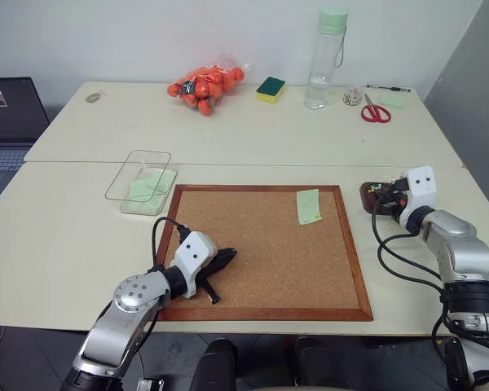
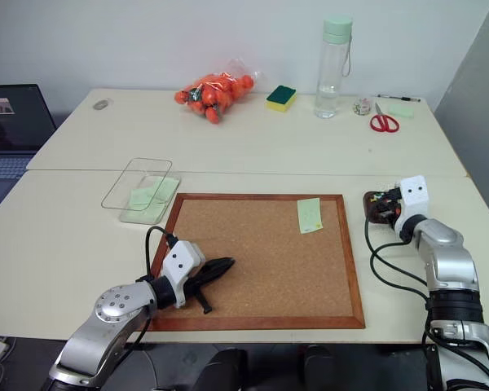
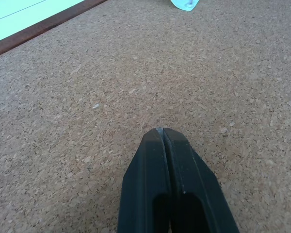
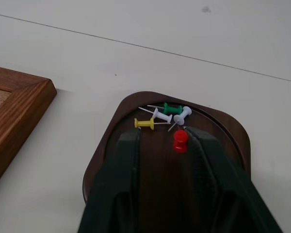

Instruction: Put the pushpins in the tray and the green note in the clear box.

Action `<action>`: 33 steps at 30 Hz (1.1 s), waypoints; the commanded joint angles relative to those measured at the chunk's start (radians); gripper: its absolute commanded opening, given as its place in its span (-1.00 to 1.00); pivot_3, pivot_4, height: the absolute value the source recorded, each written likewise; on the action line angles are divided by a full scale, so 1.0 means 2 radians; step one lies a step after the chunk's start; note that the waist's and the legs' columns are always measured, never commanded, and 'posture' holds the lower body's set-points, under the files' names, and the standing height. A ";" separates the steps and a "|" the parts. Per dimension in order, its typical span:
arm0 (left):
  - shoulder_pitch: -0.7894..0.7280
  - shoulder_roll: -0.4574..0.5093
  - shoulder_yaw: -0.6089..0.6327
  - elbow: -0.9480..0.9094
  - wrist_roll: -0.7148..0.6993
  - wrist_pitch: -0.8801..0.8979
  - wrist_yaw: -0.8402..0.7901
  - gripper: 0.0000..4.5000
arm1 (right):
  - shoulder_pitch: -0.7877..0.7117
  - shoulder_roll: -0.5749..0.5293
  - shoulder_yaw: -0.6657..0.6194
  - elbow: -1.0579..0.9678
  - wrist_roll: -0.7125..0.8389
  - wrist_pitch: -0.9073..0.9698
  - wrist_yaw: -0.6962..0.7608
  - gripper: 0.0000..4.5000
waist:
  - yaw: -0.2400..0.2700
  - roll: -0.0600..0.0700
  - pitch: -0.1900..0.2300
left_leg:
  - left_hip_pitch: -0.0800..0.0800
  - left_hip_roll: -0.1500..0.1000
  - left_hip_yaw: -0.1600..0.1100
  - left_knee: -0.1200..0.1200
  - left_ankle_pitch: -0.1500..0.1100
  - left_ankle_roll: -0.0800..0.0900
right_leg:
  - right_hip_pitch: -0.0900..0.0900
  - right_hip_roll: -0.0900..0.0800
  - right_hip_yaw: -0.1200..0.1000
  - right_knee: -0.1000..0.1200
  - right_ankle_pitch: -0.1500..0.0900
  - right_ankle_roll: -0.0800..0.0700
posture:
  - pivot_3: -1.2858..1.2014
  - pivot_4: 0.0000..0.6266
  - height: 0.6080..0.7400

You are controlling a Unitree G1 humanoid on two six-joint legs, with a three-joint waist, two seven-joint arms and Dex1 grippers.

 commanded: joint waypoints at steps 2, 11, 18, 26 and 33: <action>0.009 0.000 -0.010 0.005 0.008 0.003 -0.002 -1.00 | -0.015 -0.009 -0.012 -0.008 -0.003 -0.025 -0.007 0.14 | 0.000 0.000 0.000 | 0.000 0.000 0.000 0.000 0.000 0.000 | 0.000 0.000 0.000 0.000 0.000 0.000 | 0.03 -0.52 1.00; 0.010 -0.003 -0.011 0.005 0.009 0.001 0.000 -1.00 | -0.008 -0.010 -0.013 -0.012 0.009 0.024 -0.002 0.93 | 0.000 0.000 0.000 | 0.000 0.000 0.000 0.000 0.000 0.000 | 0.000 0.000 0.000 0.000 0.000 0.000 | 0.03 -0.52 1.00; 0.009 -0.005 -0.011 0.008 0.011 -0.001 0.000 -1.00 | -0.003 -0.006 -0.025 -0.042 0.004 -0.018 -0.017 0.97 | 0.000 0.000 0.000 | 0.000 0.000 0.000 0.000 0.000 0.000 | 0.000 0.000 0.000 0.000 0.000 0.000 | 0.03 -0.52 1.00; 0.012 -0.005 -0.011 0.011 0.012 -0.004 -0.003 -1.00 | 0.074 0.012 0.010 -0.198 0.080 -0.020 0.080 0.97 | 0.000 0.000 0.000 | 0.000 0.000 -0.001 0.000 0.000 0.000 | 0.000 0.000 -0.001 0.000 0.000 0.000 | 0.03 -0.52 1.00; 0.005 -0.006 -0.014 0.016 0.013 -0.005 -0.005 -1.00 | 0.101 0.023 0.081 -0.205 0.048 -0.048 0.100 0.97 | 0.000 0.000 0.000 | 0.000 0.000 0.000 0.000 0.000 0.000 | 0.000 0.000 0.000 0.000 -0.001 0.002 | 0.03 -0.52 1.00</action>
